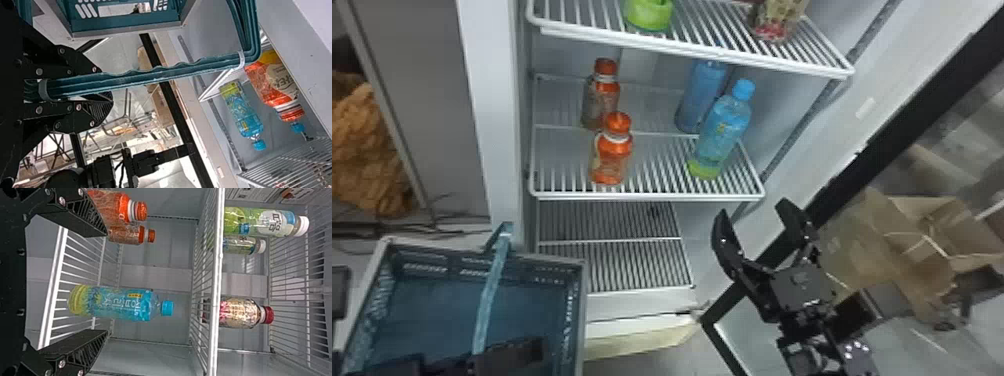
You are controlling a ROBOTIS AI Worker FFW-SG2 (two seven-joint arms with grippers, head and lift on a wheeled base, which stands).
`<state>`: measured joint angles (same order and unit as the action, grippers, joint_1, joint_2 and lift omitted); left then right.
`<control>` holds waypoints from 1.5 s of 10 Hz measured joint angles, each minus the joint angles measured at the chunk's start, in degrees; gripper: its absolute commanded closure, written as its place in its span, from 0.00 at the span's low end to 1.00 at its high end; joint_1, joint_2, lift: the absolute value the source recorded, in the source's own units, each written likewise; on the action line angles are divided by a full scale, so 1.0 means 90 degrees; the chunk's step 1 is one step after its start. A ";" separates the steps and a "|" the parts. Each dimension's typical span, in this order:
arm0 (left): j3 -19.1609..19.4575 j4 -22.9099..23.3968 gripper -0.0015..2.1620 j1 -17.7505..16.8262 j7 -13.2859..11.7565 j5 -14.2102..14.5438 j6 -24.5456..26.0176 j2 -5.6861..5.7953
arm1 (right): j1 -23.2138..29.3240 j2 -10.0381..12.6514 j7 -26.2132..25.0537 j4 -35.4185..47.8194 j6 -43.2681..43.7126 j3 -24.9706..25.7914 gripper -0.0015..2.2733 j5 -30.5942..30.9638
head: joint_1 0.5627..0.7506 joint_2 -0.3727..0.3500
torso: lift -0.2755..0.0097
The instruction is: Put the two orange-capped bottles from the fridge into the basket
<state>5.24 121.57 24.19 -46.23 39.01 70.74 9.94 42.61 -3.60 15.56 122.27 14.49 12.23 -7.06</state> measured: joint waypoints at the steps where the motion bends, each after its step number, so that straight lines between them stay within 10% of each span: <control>1: 0.0009 0.0000 0.54 0.0005 0.0000 0.0006 -0.0005 -0.0001 | 0.0000 0.0000 0.0008 0.0000 0.0000 0.0000 0.07 -0.0002 | 0.70 0.03 | 0.14; 15: 0.0043 -0.0016 0.54 0.0002 0.0030 0.0064 -0.0022 0.0008 | -0.0725 -0.0428 0.0532 -0.0849 -0.0014 -0.0883 0.07 -0.0498 | 0.70 0.11 | 0.14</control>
<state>5.63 121.43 24.21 -45.96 39.59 70.54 10.02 36.08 -7.46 20.35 114.63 14.36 4.28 -11.55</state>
